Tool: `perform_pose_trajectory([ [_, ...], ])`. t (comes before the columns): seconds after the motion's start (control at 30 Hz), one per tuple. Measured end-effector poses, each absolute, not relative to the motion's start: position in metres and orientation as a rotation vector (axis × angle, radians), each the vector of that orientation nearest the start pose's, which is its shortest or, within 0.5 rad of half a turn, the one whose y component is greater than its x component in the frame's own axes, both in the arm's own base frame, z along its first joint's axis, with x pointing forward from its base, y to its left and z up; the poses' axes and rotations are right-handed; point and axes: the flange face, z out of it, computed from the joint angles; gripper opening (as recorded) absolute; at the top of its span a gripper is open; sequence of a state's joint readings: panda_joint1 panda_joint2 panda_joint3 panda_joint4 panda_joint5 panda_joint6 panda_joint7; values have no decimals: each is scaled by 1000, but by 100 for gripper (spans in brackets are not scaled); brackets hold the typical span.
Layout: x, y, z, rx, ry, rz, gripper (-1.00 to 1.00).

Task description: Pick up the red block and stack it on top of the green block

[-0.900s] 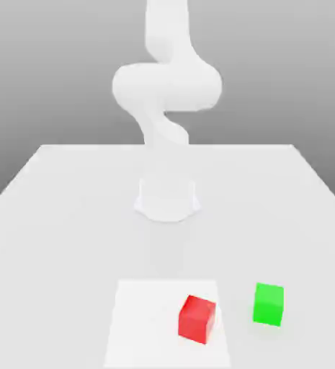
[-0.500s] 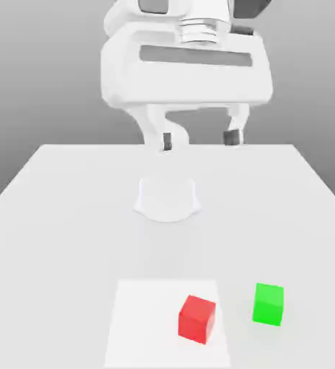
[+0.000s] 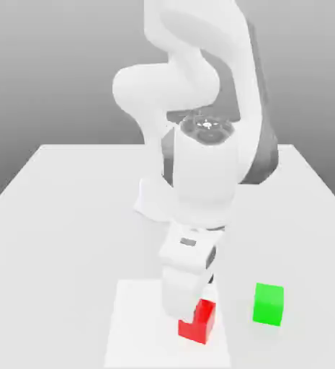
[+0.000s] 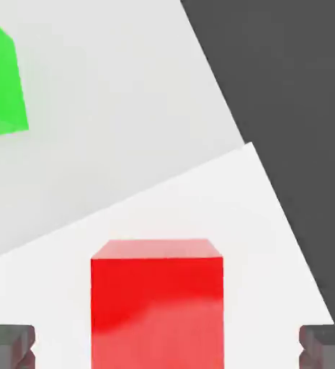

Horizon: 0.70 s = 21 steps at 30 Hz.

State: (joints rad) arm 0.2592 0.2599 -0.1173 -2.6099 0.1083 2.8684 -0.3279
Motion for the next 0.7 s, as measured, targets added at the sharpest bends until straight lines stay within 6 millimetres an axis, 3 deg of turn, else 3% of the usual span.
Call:
perform_pose_trajectory([
  [0.03, 428, 52, 152, -3089, -577, -1, -100],
  [0.27, 427, 51, 149, -3089, -577, 2, -100],
  [0.43, 427, 52, 197, -3088, -578, 2, -100],
  [0.5, 422, 76, 213, -3067, -667, 3, -100],
  [0.67, 380, 184, 241, -2948, -1080, 4, -100],
  [0.7, 370, 202, 238, -2921, -1153, 3, -100],
])
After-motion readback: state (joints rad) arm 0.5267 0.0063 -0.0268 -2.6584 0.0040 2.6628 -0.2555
